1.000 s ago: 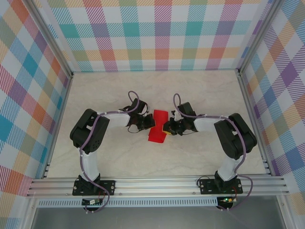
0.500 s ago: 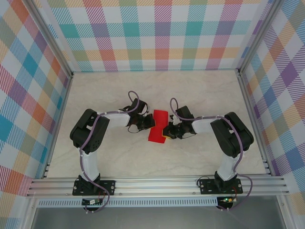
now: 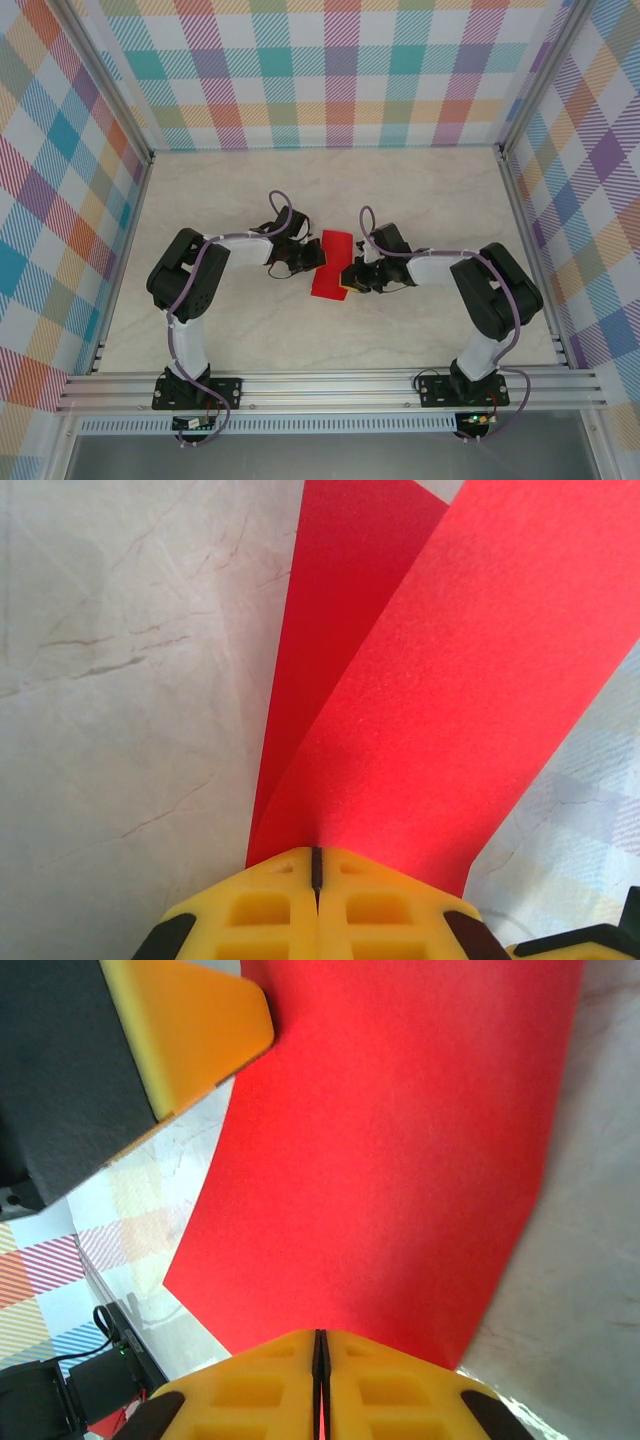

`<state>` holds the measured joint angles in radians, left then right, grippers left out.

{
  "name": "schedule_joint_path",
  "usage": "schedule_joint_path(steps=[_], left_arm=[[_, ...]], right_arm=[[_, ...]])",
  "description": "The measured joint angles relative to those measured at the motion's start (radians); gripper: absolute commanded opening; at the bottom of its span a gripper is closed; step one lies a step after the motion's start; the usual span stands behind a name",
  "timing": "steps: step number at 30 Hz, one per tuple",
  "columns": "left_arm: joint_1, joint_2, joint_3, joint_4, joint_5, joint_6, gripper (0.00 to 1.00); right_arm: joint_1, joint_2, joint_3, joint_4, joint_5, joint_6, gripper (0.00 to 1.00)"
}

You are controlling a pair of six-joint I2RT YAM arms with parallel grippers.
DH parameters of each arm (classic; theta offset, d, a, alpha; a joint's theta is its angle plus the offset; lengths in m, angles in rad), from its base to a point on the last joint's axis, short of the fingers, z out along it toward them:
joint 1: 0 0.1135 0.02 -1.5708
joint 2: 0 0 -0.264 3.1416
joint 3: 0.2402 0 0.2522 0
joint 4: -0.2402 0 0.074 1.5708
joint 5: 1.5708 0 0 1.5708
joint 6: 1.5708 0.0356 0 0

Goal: Fold a paper plane with a square sheet of paper (pick it up from the middle)
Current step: Fold the square sheet of paper in half at the center of the table.

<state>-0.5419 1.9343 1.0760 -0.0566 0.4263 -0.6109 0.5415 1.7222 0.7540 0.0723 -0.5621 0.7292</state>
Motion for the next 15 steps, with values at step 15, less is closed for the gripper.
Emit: schedule_joint_path(steps=[15], left_arm=[[0.000, 0.000, 0.000, 0.000, 0.000, 0.002, 0.00]], right_arm=[[0.016, -0.009, -0.029, -0.028, 0.020, 0.020, 0.12]])
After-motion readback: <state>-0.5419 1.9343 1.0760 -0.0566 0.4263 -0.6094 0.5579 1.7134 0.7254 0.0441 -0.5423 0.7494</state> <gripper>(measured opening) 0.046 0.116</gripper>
